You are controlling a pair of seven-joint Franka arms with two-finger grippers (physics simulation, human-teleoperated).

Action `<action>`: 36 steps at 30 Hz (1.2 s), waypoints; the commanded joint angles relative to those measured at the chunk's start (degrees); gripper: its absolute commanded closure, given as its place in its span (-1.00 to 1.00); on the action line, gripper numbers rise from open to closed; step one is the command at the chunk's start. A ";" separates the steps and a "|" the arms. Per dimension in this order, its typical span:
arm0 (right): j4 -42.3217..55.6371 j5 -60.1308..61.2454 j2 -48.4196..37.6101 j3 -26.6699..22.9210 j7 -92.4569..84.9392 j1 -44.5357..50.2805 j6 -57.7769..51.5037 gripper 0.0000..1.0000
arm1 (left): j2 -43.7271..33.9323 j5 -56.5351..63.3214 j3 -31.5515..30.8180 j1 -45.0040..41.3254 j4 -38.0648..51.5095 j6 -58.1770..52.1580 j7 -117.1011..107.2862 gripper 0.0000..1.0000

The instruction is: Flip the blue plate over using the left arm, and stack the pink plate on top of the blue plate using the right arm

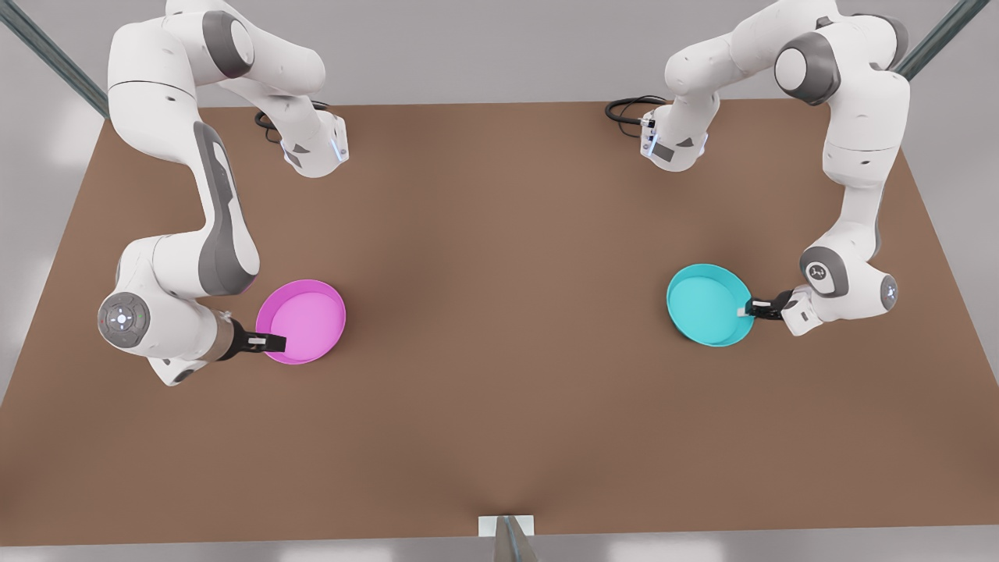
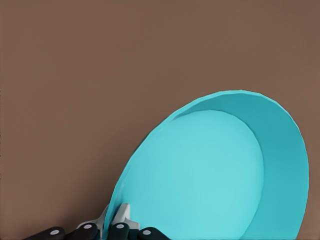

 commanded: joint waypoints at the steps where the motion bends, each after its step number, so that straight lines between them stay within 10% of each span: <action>1: -0.07 0.00 0.00 0.14 0.00 -0.01 0.00 -1.00 | -0.01 -2.46 0.01 0.01 0.01 -0.20 0.23 0.55; 36: -10.07 0.79 -3.95 0.67 0.79 -2.81 0.78 -1.00 | -1.24 0.00 0.27 0.01 3.78 -1.34 -0.20 0.57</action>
